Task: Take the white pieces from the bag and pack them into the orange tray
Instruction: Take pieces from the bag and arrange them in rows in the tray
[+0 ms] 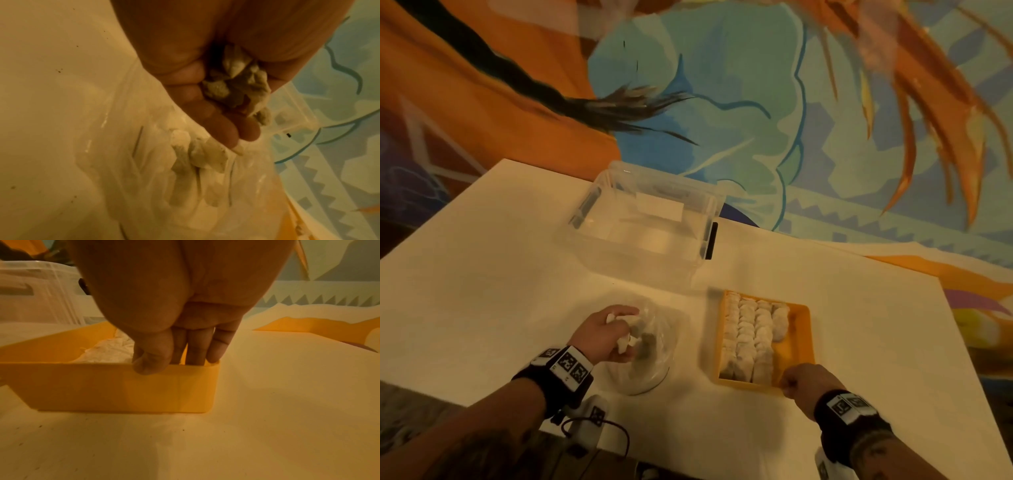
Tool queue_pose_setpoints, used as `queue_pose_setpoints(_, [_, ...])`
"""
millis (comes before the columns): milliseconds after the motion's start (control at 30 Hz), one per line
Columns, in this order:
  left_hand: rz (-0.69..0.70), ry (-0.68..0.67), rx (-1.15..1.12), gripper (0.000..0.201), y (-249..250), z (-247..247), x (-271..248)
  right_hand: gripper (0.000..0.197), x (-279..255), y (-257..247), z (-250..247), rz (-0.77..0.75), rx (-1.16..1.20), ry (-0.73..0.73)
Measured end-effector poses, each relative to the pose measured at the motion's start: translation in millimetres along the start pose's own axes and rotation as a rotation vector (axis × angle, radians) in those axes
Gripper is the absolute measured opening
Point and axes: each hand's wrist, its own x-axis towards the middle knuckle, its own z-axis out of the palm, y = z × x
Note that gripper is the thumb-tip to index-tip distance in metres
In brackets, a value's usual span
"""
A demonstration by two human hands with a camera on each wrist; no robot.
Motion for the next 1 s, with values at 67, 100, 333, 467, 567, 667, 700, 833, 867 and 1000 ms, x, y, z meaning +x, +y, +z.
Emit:
queue_pose_setpoints(67, [0.006, -0.002, -0.024, 0.021, 4.1, 0.3, -7.0, 0.018, -1.1, -0.5, 0.0, 0.005, 0.014, 0.001])
queue_pose_setpoints(100, [0.006, -0.001, -0.036, 0.018, 4.5, -0.3, -8.9, 0.018, -2.0, -0.9, -0.1, 0.006, 0.017, 0.002])
queue_pose_setpoints(333, [0.116, -0.124, 0.017, 0.009, 29.9, 13.5, -27.2, 0.022, -9.1, -2.3, -2.7, -0.034, -0.015, -0.025])
queue_pose_setpoints(467, [0.184, -0.232, 0.198, 0.008, 53.0, 40.1, -35.4, 0.030, -20.1, -16.1, -20.2, -0.093, -0.007, 0.025])
queue_pose_setpoints(567, [0.250, -0.272, 0.376, 0.018, 67.3, 70.6, -42.2, 0.029, -30.1, -37.6, -38.3, -0.253, 0.274, 0.263])
queue_pose_setpoints(667, [0.315, -0.338, 0.522, 0.022, 80.3, 102.6, -54.5, 0.028, -42.0, -64.5, -53.3, -0.409, 0.605, 0.312])
queue_pose_setpoints(700, [0.334, -0.357, 0.544, 0.022, 83.9, 111.7, -57.9, 0.025, -44.6, -70.2, -56.5, -0.434, 0.665, 0.282])
queue_pose_setpoints(833, [0.373, -0.298, 0.523, 0.016, 89.9, 134.6, -58.8, 0.005, -37.0, -58.7, -59.3, -0.413, 0.864, 0.332])
queue_pose_setpoints(867, [0.373, -0.268, 0.485, 0.014, 90.0, 139.0, -58.2, 0.008, -34.9, -51.1, -58.8, -0.386, 0.951, 0.340])
queue_pose_setpoints(1000, [0.334, -0.209, 0.361, 0.007, 84.9, 161.3, -56.3, 0.007, -32.9, -30.2, -52.0, -0.348, 1.156, 0.260])
